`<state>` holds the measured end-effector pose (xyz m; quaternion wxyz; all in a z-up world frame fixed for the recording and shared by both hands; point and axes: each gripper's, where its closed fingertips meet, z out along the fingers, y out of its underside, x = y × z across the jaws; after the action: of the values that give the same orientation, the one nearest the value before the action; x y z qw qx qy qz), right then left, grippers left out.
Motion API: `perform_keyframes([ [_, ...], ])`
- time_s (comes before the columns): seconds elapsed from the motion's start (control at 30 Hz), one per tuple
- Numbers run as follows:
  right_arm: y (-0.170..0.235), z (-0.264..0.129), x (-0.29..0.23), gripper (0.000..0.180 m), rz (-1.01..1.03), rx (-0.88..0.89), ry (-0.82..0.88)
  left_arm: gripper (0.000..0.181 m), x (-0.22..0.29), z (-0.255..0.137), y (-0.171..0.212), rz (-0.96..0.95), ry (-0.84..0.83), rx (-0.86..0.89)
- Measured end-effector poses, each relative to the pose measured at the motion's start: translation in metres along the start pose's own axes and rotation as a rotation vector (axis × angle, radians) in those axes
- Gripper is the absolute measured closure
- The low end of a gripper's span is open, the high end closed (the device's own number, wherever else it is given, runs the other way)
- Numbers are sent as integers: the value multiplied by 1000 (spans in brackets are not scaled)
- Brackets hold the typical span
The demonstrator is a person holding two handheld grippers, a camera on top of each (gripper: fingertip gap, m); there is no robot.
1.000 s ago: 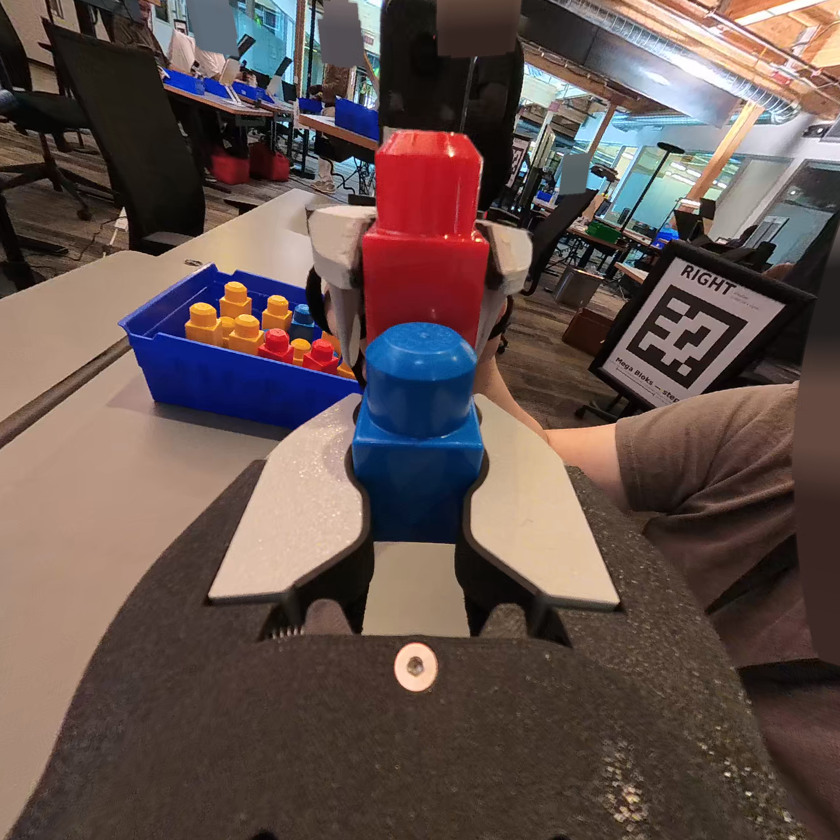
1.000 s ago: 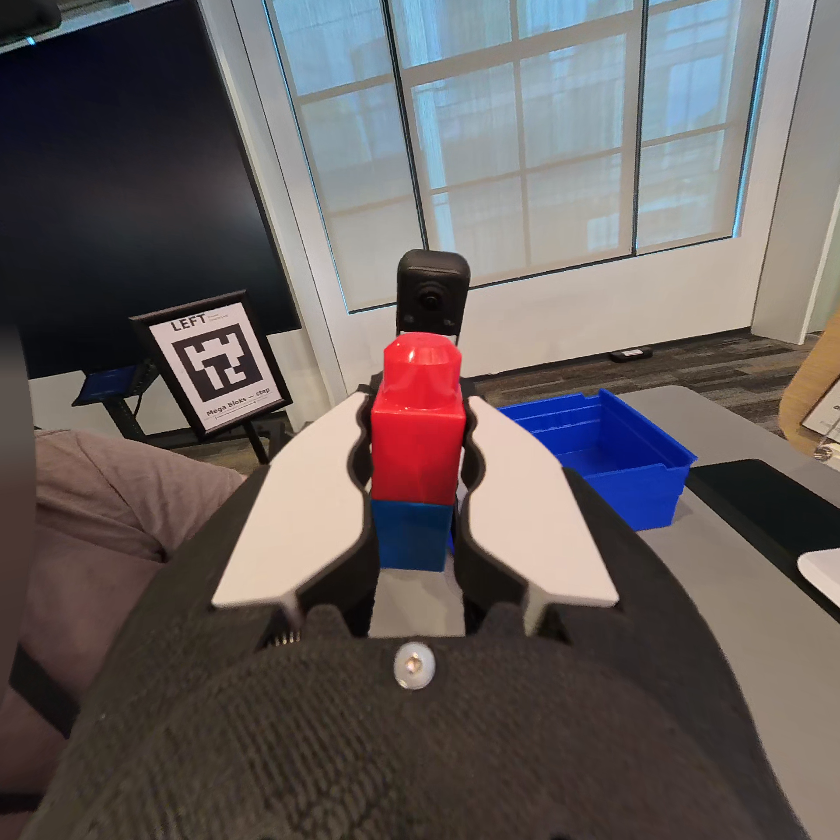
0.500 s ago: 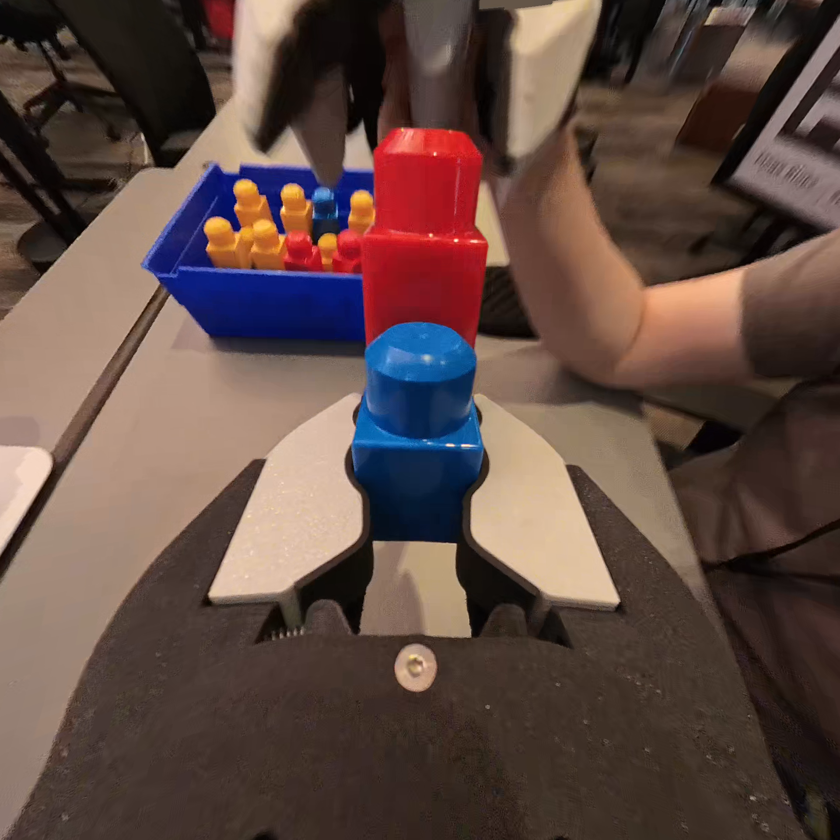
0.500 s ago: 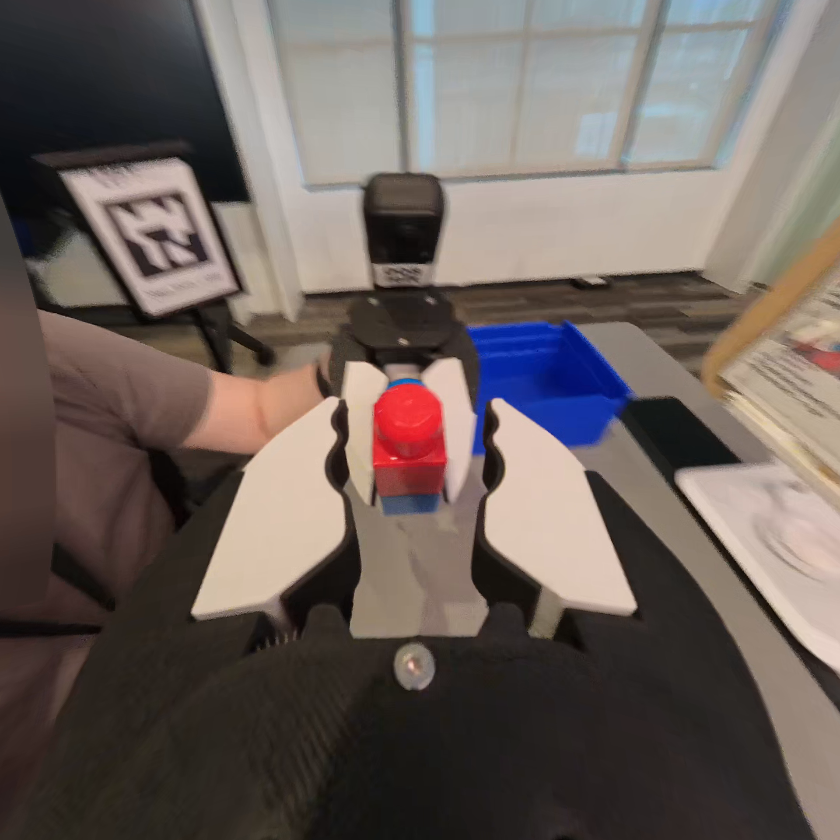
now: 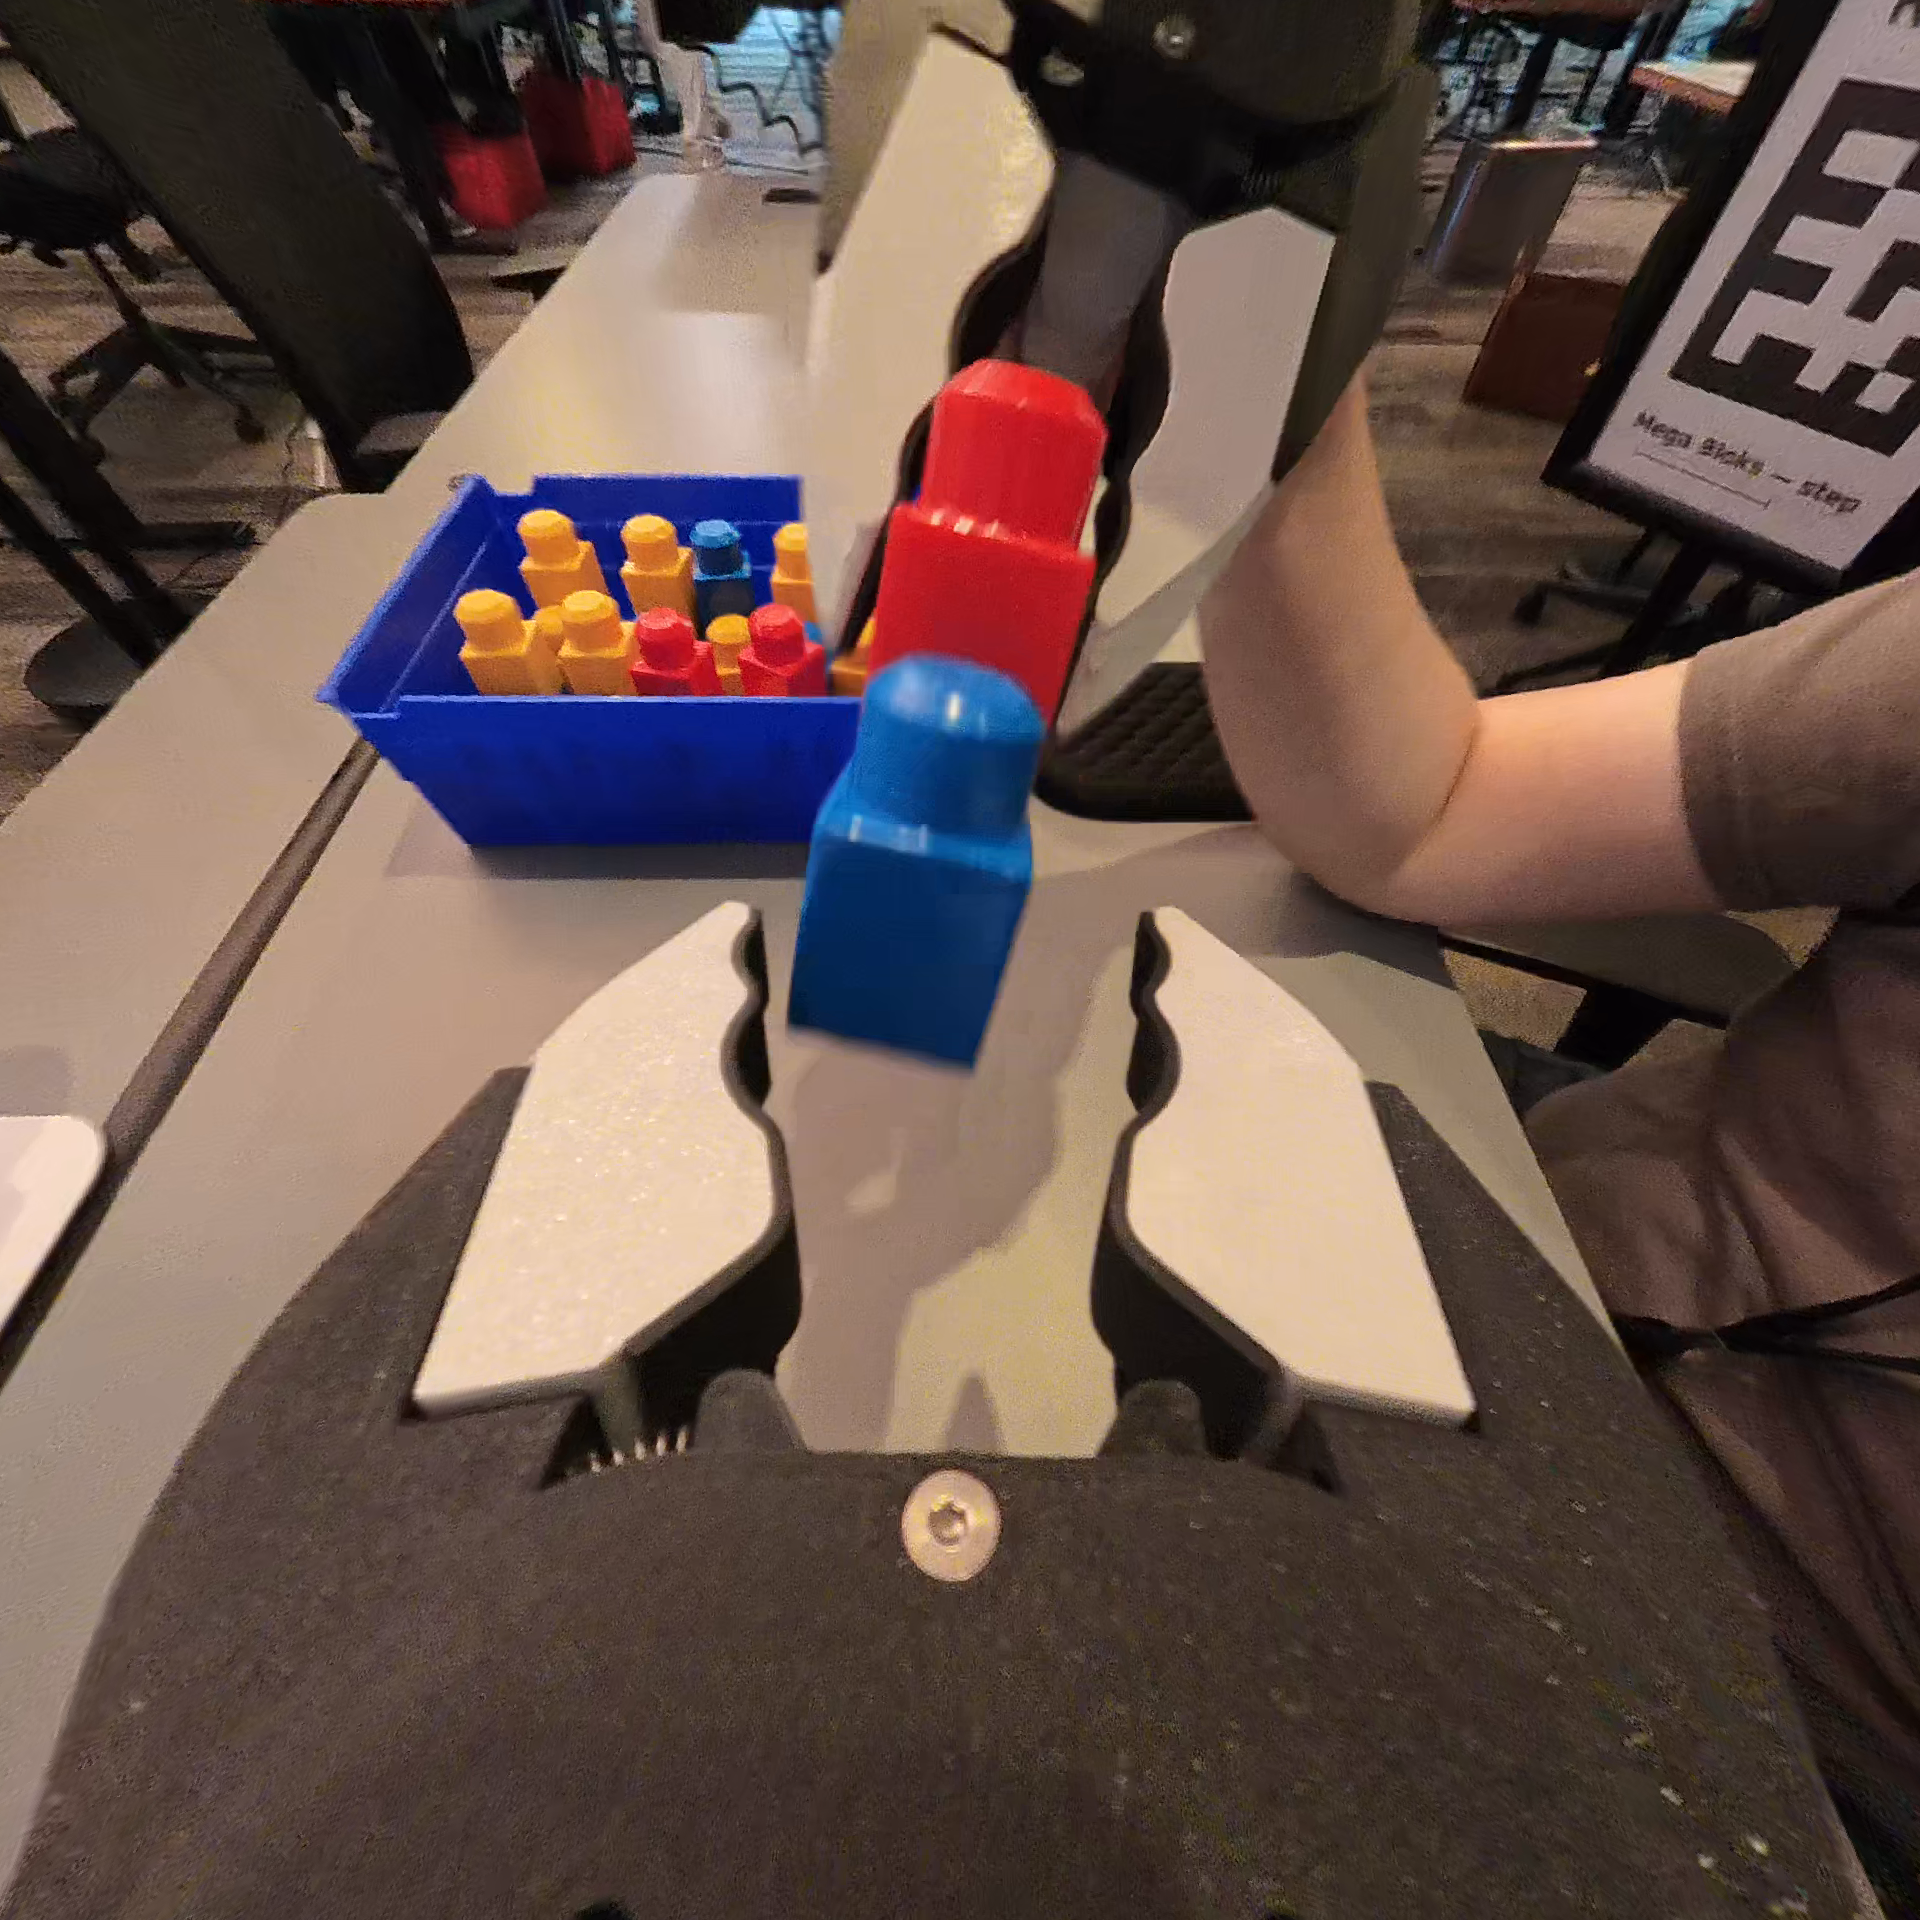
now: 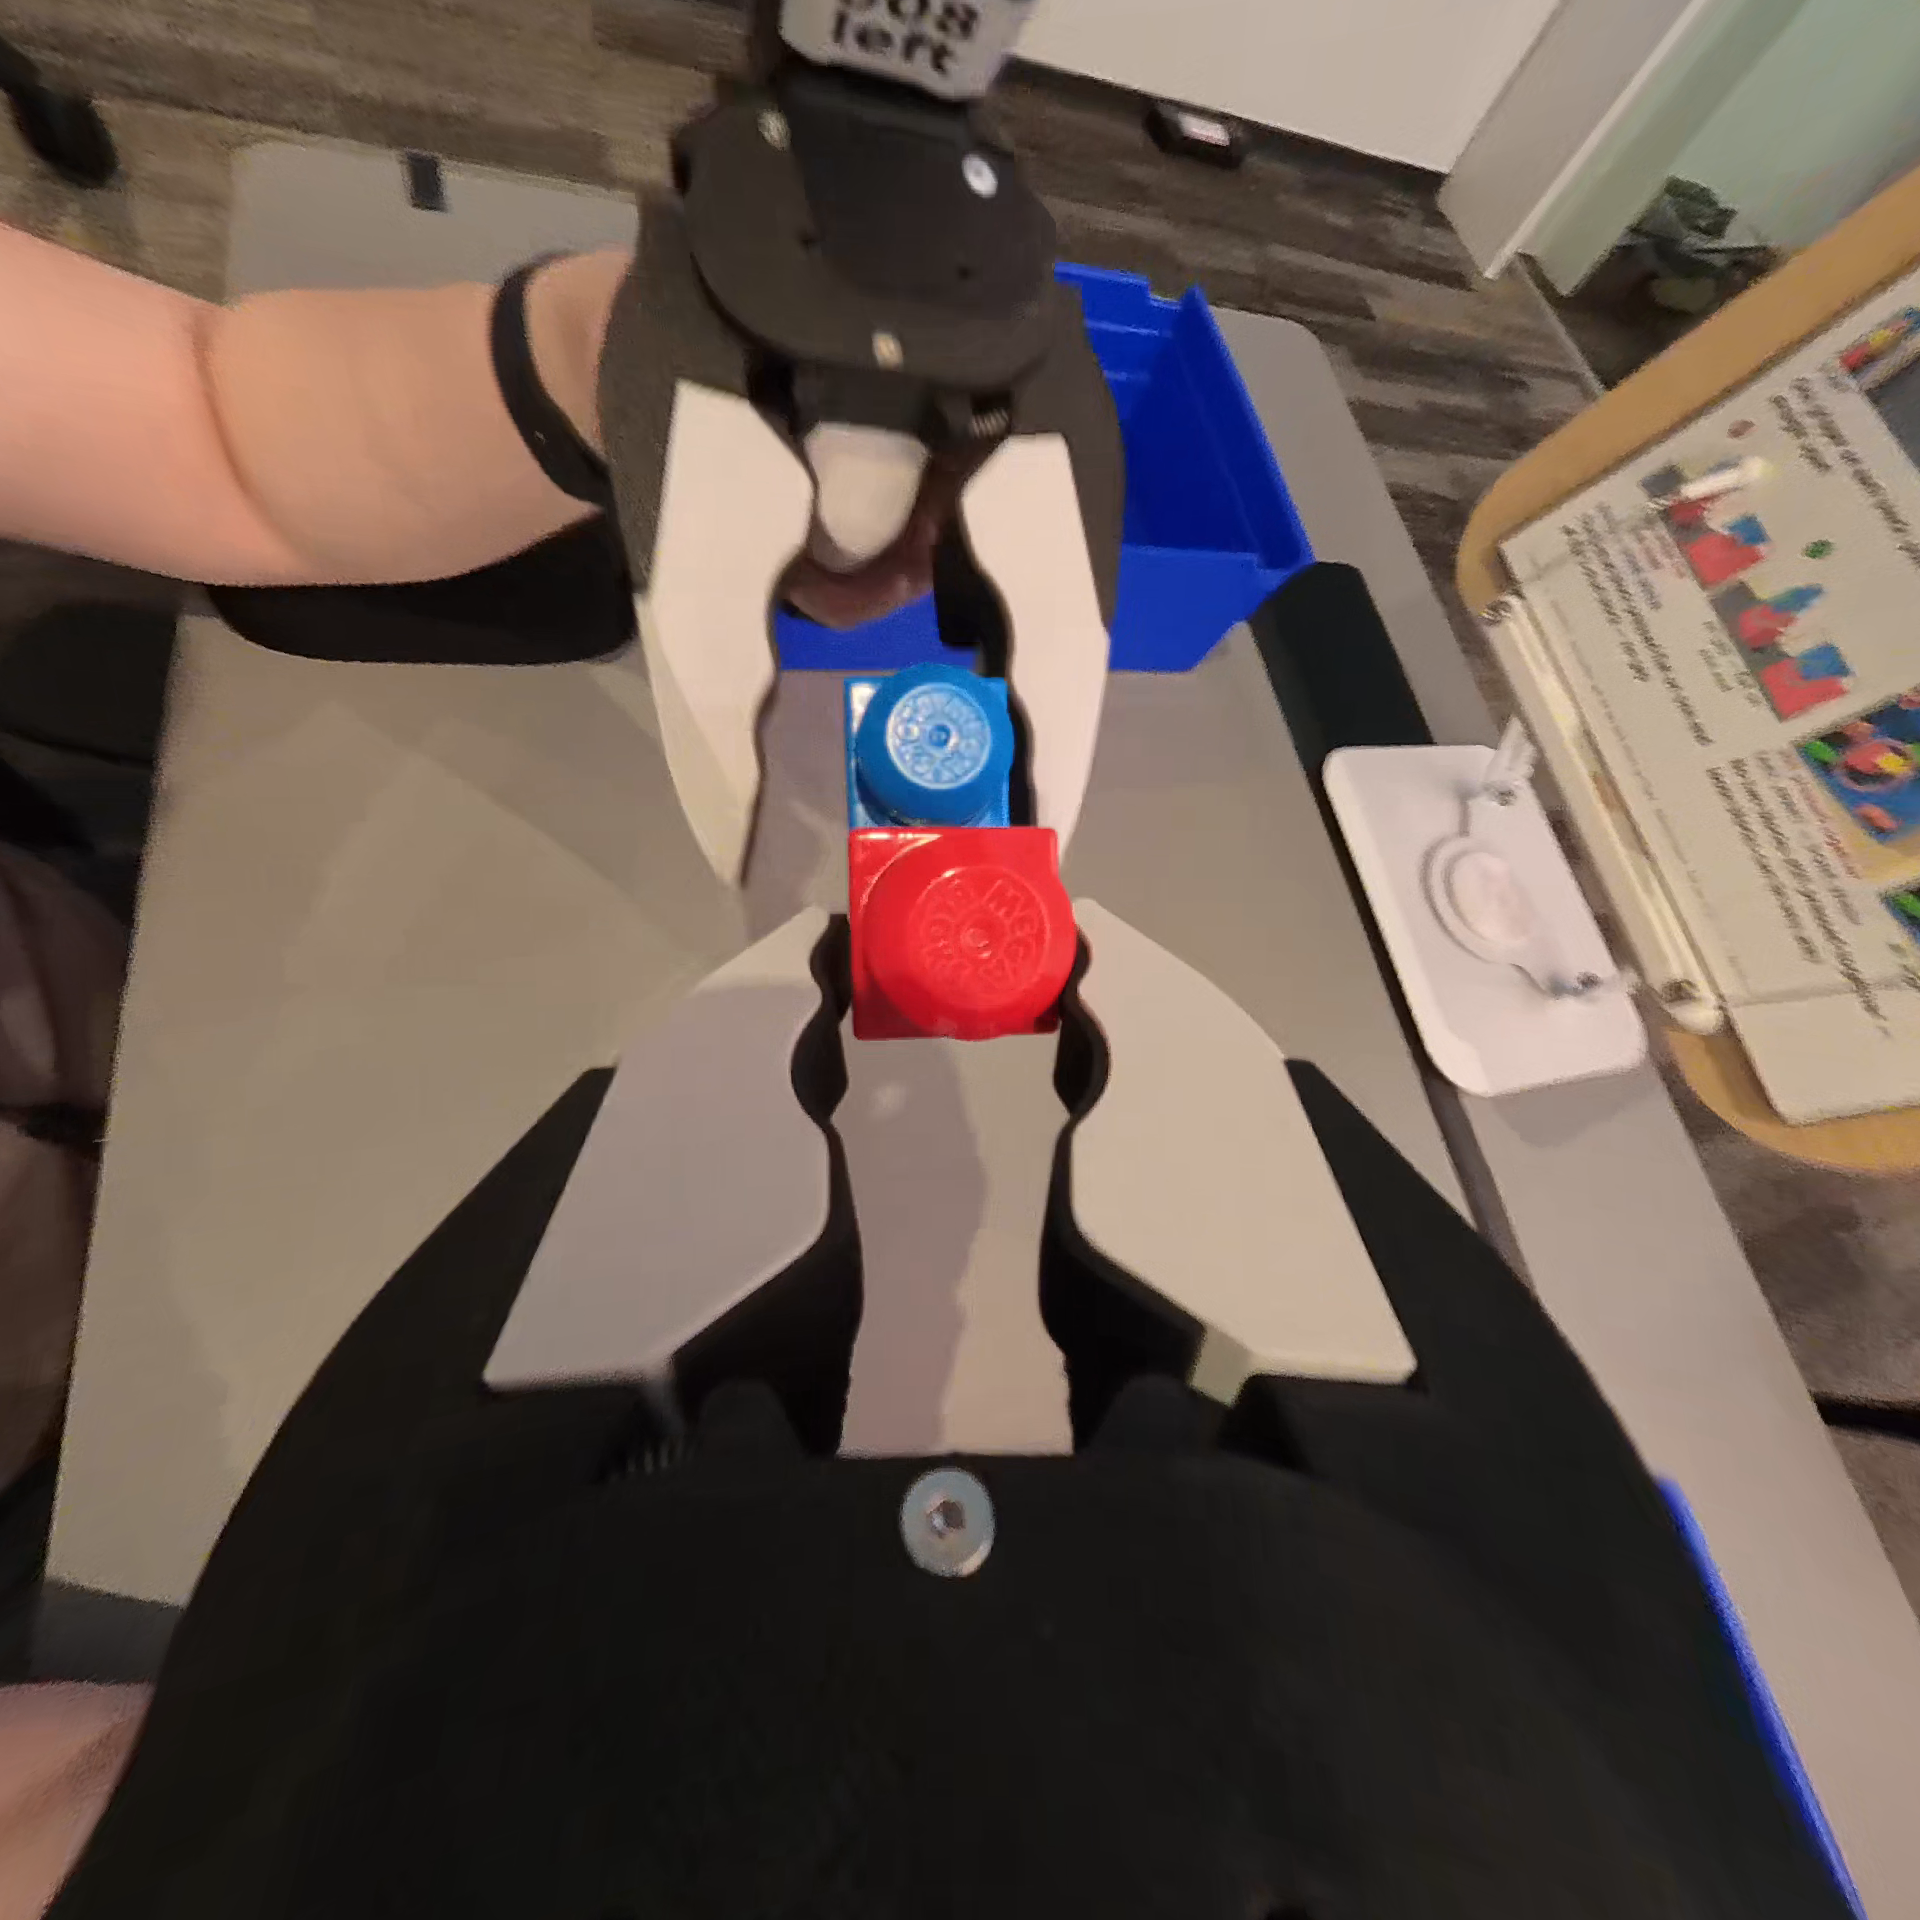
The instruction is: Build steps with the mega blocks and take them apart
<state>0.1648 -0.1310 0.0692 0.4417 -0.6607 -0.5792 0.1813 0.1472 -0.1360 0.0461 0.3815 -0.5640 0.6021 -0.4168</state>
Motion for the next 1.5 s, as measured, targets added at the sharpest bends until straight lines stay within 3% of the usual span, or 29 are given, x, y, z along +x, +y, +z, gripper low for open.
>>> perform_keyframes([
  [0.17, 62, -75, 43, 141, 42, -123, 162, 108, -14, -17, 3, -12, -57, -24],
  [0.33, 138, -136, 75, 142, 105, -180, 163, 111, -11, -22, -1, -9, -38, -24],
  [0.5, 206, -130, 70, 141, 149, -311, 76, 113, -11, -16, 5, -14, -31, -58],
  [0.83, 286, -96, 45, 140, 157, -526, -36, 116, -17, -7, 17, -50, -21, -94],
  [1.07, 301, -86, 52, 140, 104, -542, 22, 118, -23, -10, 19, -74, -21, -87],
  [1.2, 253, -116, 72, 128, 119, -343, 168, 118, -34, -37, 1, -71, -102, -10],
  [1.27, 220, -149, 96, 128, 136, -166, 324, 116, -43, -64, -8, -74, -187, 21],
  [1.33, 216, -196, 135, 129, 260, -49, 572, 114, -66, -102, -10, -77, -386, 22],
  [1.4, 253, -236, 168, 127, 525, -49, 772, 114, -96, -156, -2, -101, -683, -2],
  [1.5, 313, -229, 170, 127, 884, -155, 680, 118, -120, -243, 17, -249, -1071, 6],
])
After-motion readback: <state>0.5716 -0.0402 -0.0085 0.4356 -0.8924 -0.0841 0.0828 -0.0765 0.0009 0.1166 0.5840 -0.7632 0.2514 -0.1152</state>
